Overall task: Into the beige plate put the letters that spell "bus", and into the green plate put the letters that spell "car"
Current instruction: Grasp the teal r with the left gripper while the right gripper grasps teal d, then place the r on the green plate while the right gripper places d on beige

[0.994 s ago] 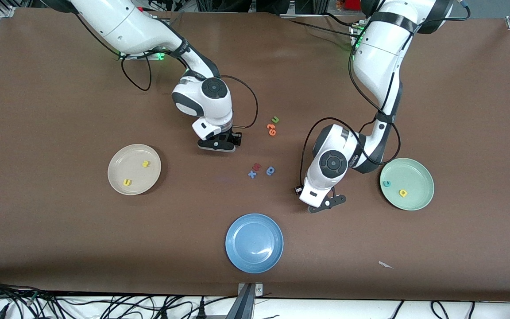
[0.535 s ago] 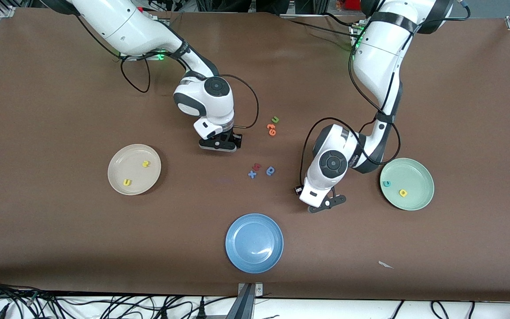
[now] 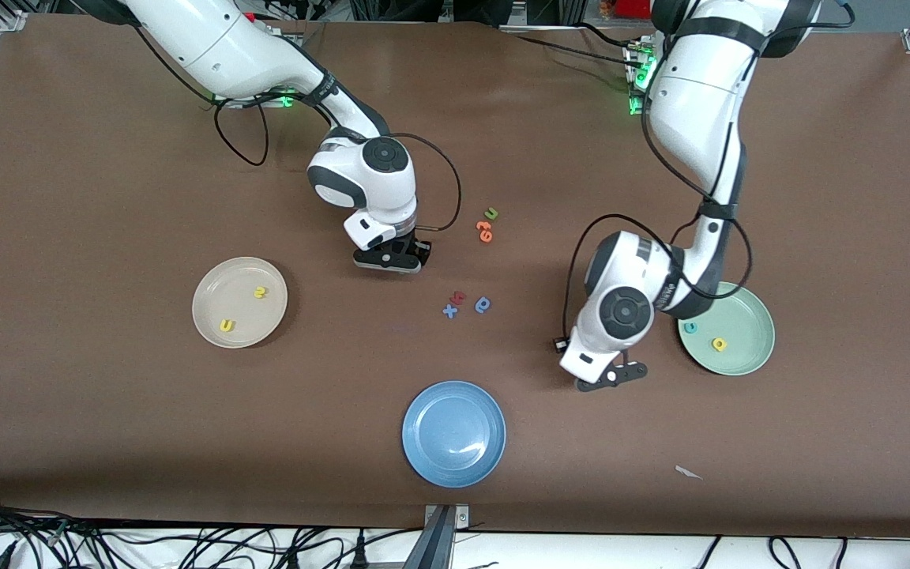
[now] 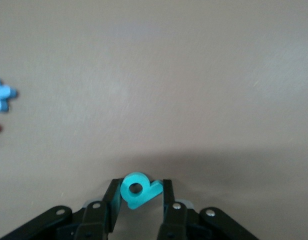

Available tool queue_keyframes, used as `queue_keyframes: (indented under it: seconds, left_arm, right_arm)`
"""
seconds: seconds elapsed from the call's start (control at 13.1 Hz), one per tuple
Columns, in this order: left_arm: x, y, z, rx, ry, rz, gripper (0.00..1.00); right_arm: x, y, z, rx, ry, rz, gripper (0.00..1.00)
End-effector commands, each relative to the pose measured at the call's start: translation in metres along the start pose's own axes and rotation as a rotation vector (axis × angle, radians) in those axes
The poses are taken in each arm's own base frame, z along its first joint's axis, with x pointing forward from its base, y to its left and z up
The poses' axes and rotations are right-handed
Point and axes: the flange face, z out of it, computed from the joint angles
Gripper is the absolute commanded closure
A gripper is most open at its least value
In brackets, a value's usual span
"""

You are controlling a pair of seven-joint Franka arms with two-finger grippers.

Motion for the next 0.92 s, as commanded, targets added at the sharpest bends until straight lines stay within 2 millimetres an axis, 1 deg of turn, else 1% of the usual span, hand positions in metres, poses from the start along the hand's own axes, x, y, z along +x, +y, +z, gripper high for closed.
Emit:
queue_keyframes:
  seconds: [0.0,0.08,0.15,0.23,0.31,0.46,0.54,0.61,0.69,0.76,0.84]
  left_arm:
    - [0.028,-0.069,-0.034,0.024,-0.002,0.149,0.99]
    - [0.033,-0.093,-0.038,0.039,-0.040,0.211,0.99]
    - [0.039,-0.118,-0.042,0.060,-0.062,0.270,0.99]
    - [0.045,-0.140,-0.047,0.085,-0.063,0.326,0.99]
    - [0.048,-0.162,-0.041,0.100,-0.085,0.379,0.99]
    - [0.059,-0.203,-0.037,0.098,-0.103,0.466,0.98]
    - [0.062,-0.217,-0.034,0.092,-0.112,0.503,0.94]
    - [0.063,-0.225,-0.028,0.089,-0.125,0.548,0.74]
    - [0.061,-0.219,-0.022,0.113,-0.137,0.607,0.14]
    - [0.061,-0.216,-0.027,0.170,-0.136,0.650,0.00]
    - [0.061,-0.210,-0.032,0.186,-0.132,0.659,0.00]
  right_arm:
    - [0.011,0.030,-0.024,-0.030,0.040,-0.058,0.90]
    - [0.013,0.041,-0.028,-0.042,0.045,-0.076,0.90]
    - [0.015,0.047,-0.031,-0.048,0.050,-0.091,0.90]
    - [0.020,0.059,-0.035,-0.058,0.055,-0.099,0.90]
    - [0.029,0.082,-0.039,-0.077,0.058,-0.128,0.90]
    - [0.046,0.133,-0.046,-0.123,0.055,-0.226,0.90]
    - [0.057,0.160,-0.048,-0.147,0.048,-0.277,0.90]
    - [0.066,0.185,-0.048,-0.167,0.039,-0.328,0.89]
    - [0.076,0.207,-0.050,-0.184,0.033,-0.365,0.89]
    - [0.084,0.224,-0.051,-0.196,0.027,-0.391,0.88]
    - [0.088,0.236,-0.050,-0.203,0.019,-0.402,0.85]
